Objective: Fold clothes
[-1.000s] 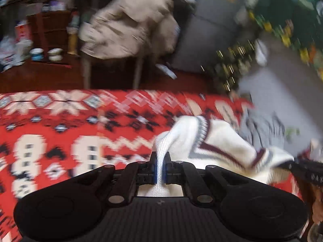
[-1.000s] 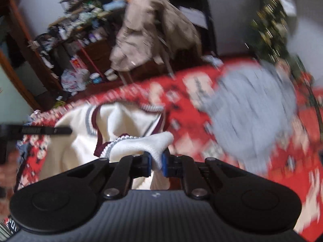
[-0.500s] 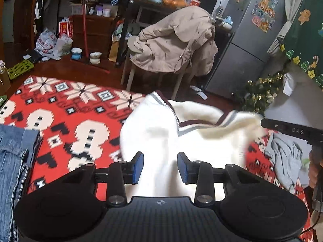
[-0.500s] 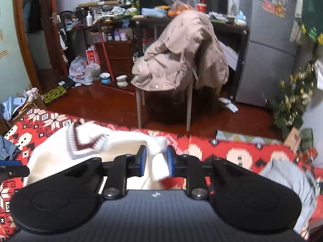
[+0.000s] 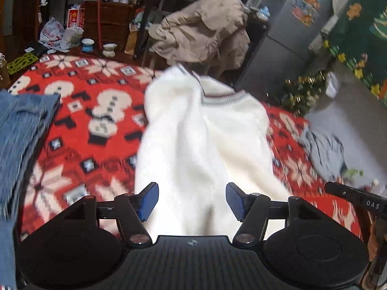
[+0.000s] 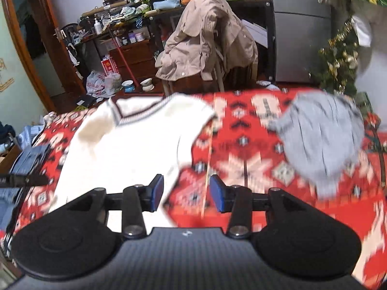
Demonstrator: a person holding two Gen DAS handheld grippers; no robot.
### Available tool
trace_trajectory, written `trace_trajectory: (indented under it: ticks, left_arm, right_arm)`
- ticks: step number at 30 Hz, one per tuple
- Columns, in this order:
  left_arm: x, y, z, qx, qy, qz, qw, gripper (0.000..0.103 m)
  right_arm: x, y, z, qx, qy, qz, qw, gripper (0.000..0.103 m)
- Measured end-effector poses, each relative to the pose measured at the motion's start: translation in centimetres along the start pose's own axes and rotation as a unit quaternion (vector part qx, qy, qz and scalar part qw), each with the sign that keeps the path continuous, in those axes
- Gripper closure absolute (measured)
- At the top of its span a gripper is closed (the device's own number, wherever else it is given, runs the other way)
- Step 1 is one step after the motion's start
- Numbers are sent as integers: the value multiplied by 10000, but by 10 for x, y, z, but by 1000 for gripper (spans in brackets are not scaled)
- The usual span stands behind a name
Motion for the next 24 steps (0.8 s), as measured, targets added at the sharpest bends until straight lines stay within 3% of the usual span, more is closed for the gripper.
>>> trace_trajectory:
  ticks: [12, 15, 17, 20, 22, 24]
  left_arm:
    - [-14, -91, 12, 9, 183, -508, 9985, 41]
    - [-22, -102, 12, 80, 310, -350, 9989, 40]
    - [-28, -106, 13, 102, 372, -203, 9990, 36]
    - [-34, -110, 18, 377, 350, -99, 9986, 29]
    - [-38, -112, 22, 566, 307, -39, 9979, 19]
    - [-41, -114, 20, 534, 221, -43, 9983, 18]
  right_arm:
    - [-58, -105, -1, 602, -158, -39, 9981, 57]
    - [-68, -120, 1, 852, -165, 34, 9962, 56]
    - [-72, -125, 2, 880, -245, 53, 9958, 47]
    - [-77, -130, 4, 867, -397, 125, 9954, 40]
    - [-80, -132, 6, 875, -525, 185, 9946, 36]
    - [-83, -133, 10, 884, -647, 252, 9937, 31]
Point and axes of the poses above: each gripper's, at about its wrist camera, not at the fingertips, and x roughly the way its jaws point, z to its right, y to its top, the point moved 5 cm from there along x, roughly the way its jaws point, and after that the axes turned 4 degrees about z, right-handed, at the moved point
